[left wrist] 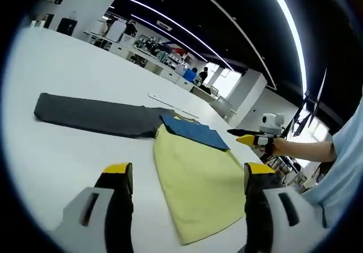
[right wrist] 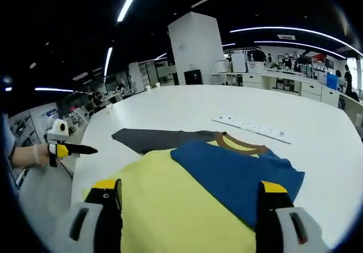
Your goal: Fold the garment on the visible template until the final outline fits inside the template.
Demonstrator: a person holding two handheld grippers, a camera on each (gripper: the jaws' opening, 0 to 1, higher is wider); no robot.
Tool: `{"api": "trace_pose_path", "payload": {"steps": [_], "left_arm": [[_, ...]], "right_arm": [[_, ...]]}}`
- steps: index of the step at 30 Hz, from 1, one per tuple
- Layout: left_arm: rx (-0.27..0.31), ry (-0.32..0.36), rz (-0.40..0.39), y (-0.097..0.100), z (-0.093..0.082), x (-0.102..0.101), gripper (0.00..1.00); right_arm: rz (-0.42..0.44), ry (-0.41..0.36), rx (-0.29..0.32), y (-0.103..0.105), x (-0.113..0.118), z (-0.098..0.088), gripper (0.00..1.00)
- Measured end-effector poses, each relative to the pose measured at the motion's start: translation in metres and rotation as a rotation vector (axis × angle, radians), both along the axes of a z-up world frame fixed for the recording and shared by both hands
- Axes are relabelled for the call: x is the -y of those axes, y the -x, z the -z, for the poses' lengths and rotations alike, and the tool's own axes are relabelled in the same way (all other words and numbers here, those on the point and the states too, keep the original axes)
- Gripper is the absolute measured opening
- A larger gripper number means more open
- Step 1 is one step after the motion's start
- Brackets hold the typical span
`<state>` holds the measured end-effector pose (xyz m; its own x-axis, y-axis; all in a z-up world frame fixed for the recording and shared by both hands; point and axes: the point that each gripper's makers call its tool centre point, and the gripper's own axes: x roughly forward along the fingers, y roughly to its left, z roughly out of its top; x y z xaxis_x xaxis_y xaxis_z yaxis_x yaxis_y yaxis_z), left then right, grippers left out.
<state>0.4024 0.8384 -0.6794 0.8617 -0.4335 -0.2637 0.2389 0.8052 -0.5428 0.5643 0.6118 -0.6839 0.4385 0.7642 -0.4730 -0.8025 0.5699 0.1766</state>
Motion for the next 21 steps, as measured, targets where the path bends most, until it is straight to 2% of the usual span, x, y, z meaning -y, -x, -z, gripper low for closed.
{"api": "trace_pose_path", "payload": {"steps": [4,5,6,10,12,15,18,21], "left_arm": [[-0.019,-0.027,-0.032,-0.005,0.011,-0.021,0.74],[-0.052,-0.040,-0.048,-0.005,0.019,-0.031,0.73],[-0.057,-0.046,-0.056,-0.006,0.021,-0.036,0.73],[-0.037,-0.089,-0.110,-0.013,0.017,-0.066,0.72],[-0.046,-0.112,-0.177,-0.018,0.018,-0.092,0.69],[-0.046,-0.096,-0.270,-0.026,0.016,-0.125,0.70],[-0.071,-0.141,-0.385,-0.029,0.021,-0.161,0.65],[-0.102,-0.171,-0.447,-0.028,0.032,-0.182,0.63]], "right_arm": [[0.014,0.008,0.007,0.000,0.010,0.001,1.00],[0.020,0.007,0.001,0.001,0.011,0.001,1.00],[0.023,0.007,0.001,0.001,0.012,0.001,1.00],[0.036,0.000,-0.001,0.003,0.017,-0.001,1.00],[0.047,-0.018,-0.011,0.004,0.017,-0.001,1.00],[0.050,-0.011,-0.014,0.003,0.019,0.002,1.00],[0.047,-0.009,-0.017,0.005,0.019,0.002,1.00],[0.045,-0.007,-0.019,0.006,0.018,0.003,1.00]]}}
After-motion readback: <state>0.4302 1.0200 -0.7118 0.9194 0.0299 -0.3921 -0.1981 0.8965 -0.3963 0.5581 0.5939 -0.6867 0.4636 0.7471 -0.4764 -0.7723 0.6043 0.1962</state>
